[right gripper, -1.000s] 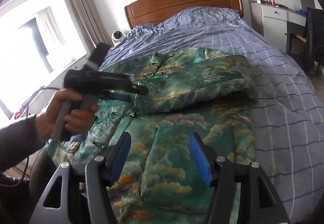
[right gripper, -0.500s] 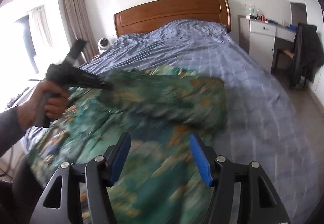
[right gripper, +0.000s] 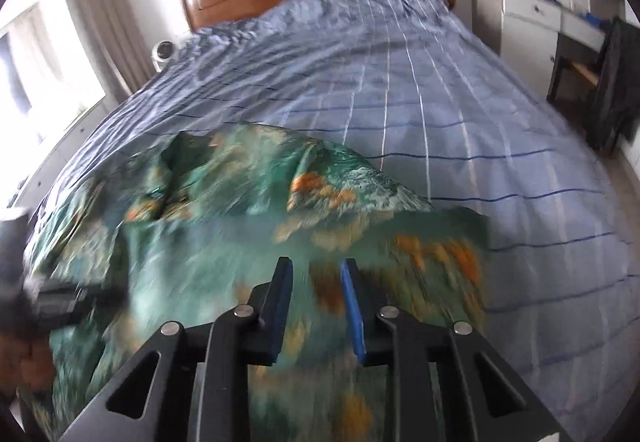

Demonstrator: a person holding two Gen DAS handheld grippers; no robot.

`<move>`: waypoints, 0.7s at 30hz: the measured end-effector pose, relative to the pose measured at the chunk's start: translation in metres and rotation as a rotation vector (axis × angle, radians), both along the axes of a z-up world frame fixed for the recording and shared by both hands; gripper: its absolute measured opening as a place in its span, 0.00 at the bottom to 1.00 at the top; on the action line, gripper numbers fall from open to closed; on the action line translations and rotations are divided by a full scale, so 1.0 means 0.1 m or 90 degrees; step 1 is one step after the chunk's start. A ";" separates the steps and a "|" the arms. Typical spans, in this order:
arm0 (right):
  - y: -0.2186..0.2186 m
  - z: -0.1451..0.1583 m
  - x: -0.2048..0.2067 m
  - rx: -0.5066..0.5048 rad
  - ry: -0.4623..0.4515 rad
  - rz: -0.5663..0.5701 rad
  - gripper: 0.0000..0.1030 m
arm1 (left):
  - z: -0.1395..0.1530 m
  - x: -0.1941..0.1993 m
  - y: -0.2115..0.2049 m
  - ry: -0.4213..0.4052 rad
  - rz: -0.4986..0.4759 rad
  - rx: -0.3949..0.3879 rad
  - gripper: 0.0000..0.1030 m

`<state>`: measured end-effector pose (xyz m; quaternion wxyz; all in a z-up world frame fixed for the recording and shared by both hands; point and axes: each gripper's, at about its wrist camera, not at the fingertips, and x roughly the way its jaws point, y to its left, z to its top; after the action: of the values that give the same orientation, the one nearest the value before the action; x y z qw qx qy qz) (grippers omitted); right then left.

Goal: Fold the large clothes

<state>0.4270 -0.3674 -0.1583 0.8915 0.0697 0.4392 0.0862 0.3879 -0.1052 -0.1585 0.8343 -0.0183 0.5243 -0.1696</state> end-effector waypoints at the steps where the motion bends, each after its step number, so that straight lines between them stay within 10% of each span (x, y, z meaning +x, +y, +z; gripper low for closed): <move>1: -0.02 -0.11 0.09 0.009 0.019 -0.009 0.25 | -0.01 0.00 -0.01 -0.002 0.000 0.002 0.15; 21: 0.03 -0.40 -0.94 -0.016 0.087 0.015 0.22 | -0.08 -0.07 -0.08 -0.041 -0.006 0.046 0.18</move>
<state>0.3331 -0.3646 -0.1986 0.8593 0.0592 0.5007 0.0866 0.3805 -0.1131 -0.1670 0.8500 0.0196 0.5031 -0.1551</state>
